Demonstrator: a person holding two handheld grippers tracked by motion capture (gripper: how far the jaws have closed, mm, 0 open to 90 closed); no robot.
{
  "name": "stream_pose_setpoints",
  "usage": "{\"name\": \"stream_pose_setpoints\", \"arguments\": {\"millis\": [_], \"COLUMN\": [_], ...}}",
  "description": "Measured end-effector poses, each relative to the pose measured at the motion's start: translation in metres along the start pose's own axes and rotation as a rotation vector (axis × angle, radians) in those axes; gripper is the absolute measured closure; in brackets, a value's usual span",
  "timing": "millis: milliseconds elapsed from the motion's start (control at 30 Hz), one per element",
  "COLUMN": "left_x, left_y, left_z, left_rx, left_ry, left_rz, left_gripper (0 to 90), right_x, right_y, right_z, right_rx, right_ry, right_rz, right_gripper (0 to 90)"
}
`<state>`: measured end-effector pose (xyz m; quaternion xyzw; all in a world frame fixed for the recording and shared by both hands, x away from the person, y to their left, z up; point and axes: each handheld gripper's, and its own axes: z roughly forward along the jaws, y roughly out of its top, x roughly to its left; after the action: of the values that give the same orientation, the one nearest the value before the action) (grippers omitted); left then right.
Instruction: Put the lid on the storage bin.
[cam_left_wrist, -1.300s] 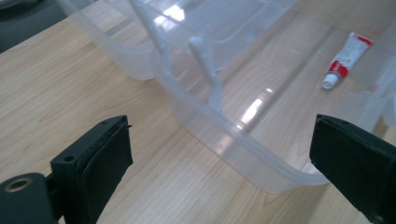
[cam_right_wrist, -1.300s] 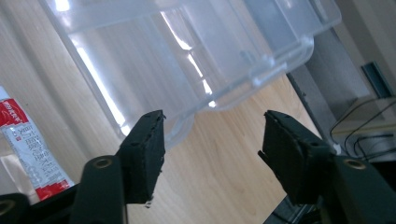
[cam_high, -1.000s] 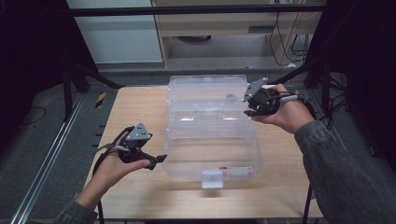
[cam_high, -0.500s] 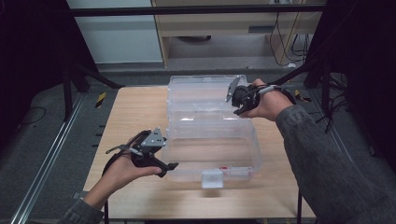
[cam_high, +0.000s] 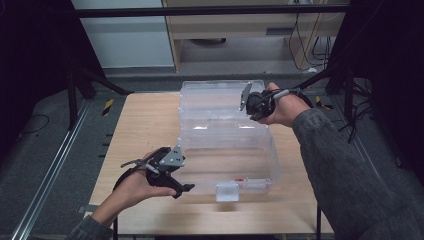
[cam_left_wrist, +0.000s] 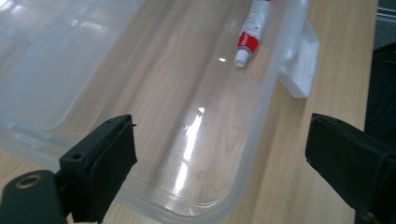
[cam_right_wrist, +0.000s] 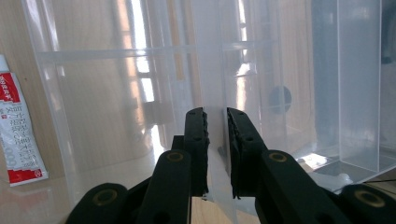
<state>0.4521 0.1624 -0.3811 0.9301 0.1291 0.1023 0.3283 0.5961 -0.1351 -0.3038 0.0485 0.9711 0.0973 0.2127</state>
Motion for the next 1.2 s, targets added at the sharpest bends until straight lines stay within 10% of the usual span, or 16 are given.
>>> {"name": "stream_pose_setpoints", "arguments": {"millis": [300,900,1200], "left_x": [-0.007,0.0,0.001], "left_y": [-0.007,0.0,0.0], "left_z": [0.027,0.046,0.045], "left_rx": [0.078,0.217,0.201], "left_ry": [-0.096,-0.147,-0.13], "left_rz": [0.043,0.059,0.041], "left_gripper": [33.3,76.4,80.2], "right_x": [0.0,-0.001,-0.001], "right_y": [0.001,0.001,0.0], "right_z": [0.0,0.001,0.0], "right_rx": [0.003,-0.007,-0.018], "right_ry": [0.0,0.003,0.013], "right_rz": [0.004,0.006,-0.005], "right_gripper": [79.4,79.1,81.0]}}
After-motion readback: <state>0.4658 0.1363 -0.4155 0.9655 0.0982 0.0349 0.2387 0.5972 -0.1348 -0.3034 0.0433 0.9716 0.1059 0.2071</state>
